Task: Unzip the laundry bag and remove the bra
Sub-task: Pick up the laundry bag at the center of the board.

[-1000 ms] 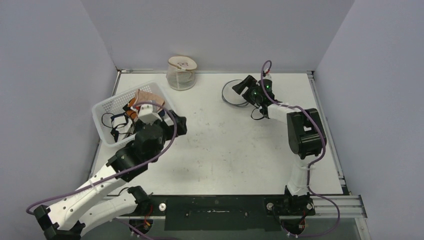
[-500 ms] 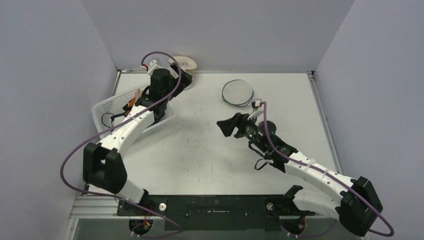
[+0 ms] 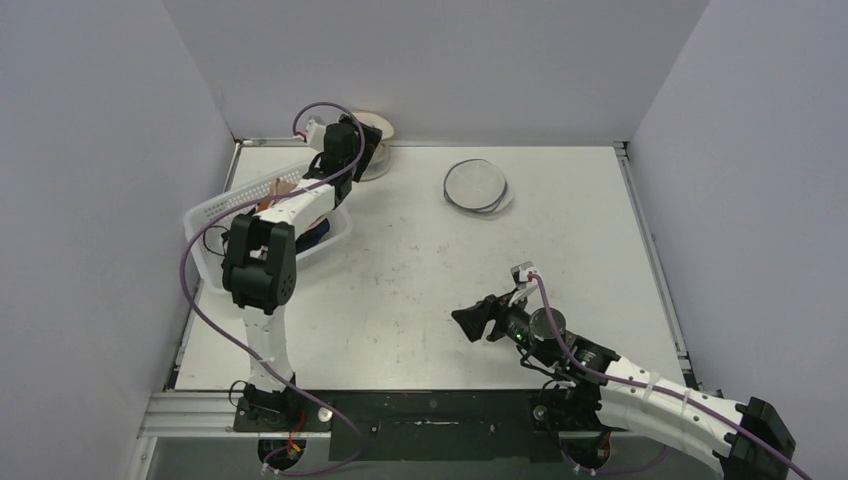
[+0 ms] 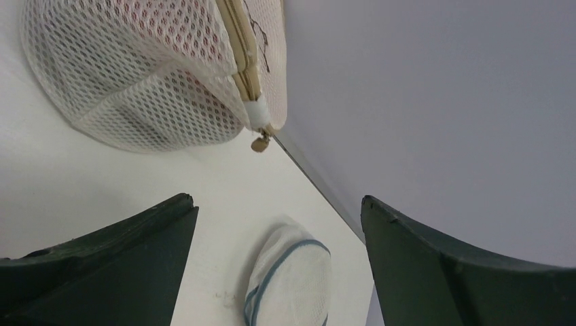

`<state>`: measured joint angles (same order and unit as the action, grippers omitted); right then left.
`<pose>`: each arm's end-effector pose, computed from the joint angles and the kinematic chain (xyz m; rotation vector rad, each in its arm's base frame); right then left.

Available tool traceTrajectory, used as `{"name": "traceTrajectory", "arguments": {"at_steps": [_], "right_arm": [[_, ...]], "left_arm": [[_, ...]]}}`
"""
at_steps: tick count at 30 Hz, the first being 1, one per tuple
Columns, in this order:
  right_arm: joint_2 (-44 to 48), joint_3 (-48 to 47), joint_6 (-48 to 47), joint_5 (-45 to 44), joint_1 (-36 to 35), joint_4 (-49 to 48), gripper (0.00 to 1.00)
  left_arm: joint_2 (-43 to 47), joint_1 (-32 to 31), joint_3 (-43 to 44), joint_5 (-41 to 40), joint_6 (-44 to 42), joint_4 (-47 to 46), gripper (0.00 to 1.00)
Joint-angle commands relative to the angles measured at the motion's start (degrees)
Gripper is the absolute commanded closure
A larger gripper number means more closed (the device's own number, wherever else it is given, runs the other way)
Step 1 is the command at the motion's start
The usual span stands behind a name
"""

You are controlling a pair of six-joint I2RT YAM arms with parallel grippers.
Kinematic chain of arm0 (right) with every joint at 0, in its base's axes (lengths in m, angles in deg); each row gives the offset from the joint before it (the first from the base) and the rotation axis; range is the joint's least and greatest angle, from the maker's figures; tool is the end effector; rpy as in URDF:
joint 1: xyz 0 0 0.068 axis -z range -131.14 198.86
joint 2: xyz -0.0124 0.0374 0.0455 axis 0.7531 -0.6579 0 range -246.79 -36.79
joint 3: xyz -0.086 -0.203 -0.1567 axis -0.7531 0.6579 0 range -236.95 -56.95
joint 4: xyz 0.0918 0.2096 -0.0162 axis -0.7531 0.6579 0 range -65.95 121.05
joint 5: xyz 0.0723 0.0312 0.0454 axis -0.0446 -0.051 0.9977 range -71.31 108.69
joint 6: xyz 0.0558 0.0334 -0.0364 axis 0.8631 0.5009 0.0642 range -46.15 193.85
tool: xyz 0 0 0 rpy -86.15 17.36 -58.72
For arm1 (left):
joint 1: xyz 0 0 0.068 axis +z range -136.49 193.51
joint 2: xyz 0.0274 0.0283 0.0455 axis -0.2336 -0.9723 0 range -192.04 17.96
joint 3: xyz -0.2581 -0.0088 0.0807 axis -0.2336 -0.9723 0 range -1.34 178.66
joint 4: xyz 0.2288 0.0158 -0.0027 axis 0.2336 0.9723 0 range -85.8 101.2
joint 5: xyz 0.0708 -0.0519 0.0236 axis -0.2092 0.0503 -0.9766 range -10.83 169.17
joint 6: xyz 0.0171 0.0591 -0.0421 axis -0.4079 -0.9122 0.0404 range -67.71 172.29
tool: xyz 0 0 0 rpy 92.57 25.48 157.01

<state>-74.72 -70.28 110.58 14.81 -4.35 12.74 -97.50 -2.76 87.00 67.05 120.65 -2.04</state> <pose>0.1008 0.1278 0.2098 -0.2256 1.9188 1.0338 0.4581 -0.1201 0.2590 -1.0104 1.7342 -0.7711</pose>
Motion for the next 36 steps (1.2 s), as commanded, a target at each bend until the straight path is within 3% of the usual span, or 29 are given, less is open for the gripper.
{"name": "traceTrajectory", "arguments": {"at_steps": [1,10,13,20,31,33,36], "right_arm": [[5.0,2.9,2.6,-3.4,-1.4,1.0,0.27],[8.4,1.4,-0.2,-6.4,-2.1,6.1,0.27],[7.4,1.3,-0.4,-6.5,-2.1,6.1,0.27],[7.9,1.6,-0.2,-7.2,-2.2,5.7,0.27],[5.3,1.3,0.1,-7.9,-2.2,5.0,0.27],[5.3,1.4,0.4,-8.0,-2.2,4.9,0.27],[5.5,1.7,0.8,-8.1,-2.2,4.6,0.27]], "left_arm": [[-5.0,0.2,10.1,-5.9,3.7,0.2,0.12],[-15.6,-1.0,26.8,-12.7,2.1,12.7,0.15],[-19.5,-1.1,33.0,-12.9,1.7,17.9,0.22],[-25.1,-0.9,40.2,-12.3,0.8,24.2,0.23],[-26.9,-0.4,39.7,-8.9,0.2,22.9,0.53],[-25.5,-0.4,38.6,-8.1,0.0,22.0,0.46],[-23.2,-0.7,36.7,-8.3,-0.1,21.9,0.25]]}}
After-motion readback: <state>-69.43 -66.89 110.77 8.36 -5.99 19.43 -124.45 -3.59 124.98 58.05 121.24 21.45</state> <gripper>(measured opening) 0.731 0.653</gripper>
